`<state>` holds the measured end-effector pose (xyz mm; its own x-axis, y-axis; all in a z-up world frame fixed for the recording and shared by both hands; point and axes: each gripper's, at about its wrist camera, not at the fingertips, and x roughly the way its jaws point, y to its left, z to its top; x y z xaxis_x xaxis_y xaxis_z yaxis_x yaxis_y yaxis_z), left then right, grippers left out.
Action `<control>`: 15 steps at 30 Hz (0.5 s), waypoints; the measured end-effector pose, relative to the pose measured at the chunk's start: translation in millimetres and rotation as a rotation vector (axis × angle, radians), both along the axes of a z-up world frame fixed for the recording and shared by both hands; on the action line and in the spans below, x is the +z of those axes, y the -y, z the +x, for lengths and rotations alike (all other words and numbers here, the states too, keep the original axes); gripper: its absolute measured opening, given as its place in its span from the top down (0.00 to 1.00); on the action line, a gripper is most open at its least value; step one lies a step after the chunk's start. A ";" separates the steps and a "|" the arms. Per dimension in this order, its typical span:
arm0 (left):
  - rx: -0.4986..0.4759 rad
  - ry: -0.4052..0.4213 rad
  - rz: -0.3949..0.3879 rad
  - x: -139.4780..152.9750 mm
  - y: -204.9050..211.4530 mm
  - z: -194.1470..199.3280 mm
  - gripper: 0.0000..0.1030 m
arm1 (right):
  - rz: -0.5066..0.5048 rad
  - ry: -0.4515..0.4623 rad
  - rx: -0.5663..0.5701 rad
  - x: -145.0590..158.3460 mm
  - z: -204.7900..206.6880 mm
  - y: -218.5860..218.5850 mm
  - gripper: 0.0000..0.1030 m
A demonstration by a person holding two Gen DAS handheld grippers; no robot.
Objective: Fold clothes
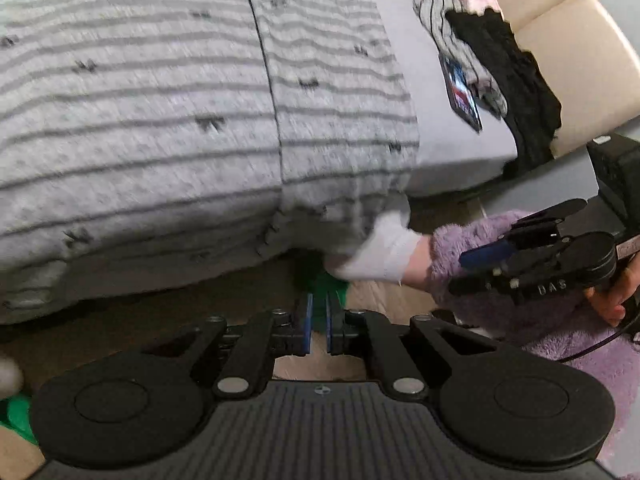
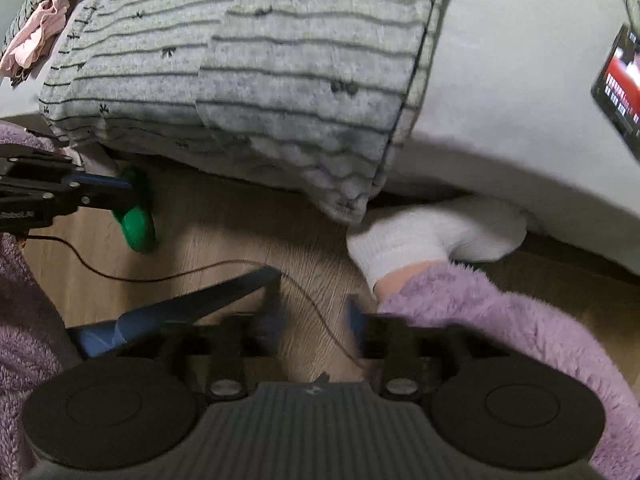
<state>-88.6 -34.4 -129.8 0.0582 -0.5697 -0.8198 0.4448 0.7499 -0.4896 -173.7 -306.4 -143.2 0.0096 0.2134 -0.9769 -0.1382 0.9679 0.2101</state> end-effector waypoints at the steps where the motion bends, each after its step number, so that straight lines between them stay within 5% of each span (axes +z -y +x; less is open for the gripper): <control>1: 0.013 0.016 -0.002 3.6 -3.6 1.0 0.97 | 0.000 0.013 0.007 2.4 1.8 -2.2 0.50; 9: 0.195 0.076 0.004 26.5 -52.0 24.8 0.97 | 0.029 0.098 0.108 22.3 43.9 -38.6 0.49; 15: 0.301 0.167 0.104 54.8 -114.4 55.8 0.97 | 0.024 0.174 0.200 37.2 88.0 -78.4 0.40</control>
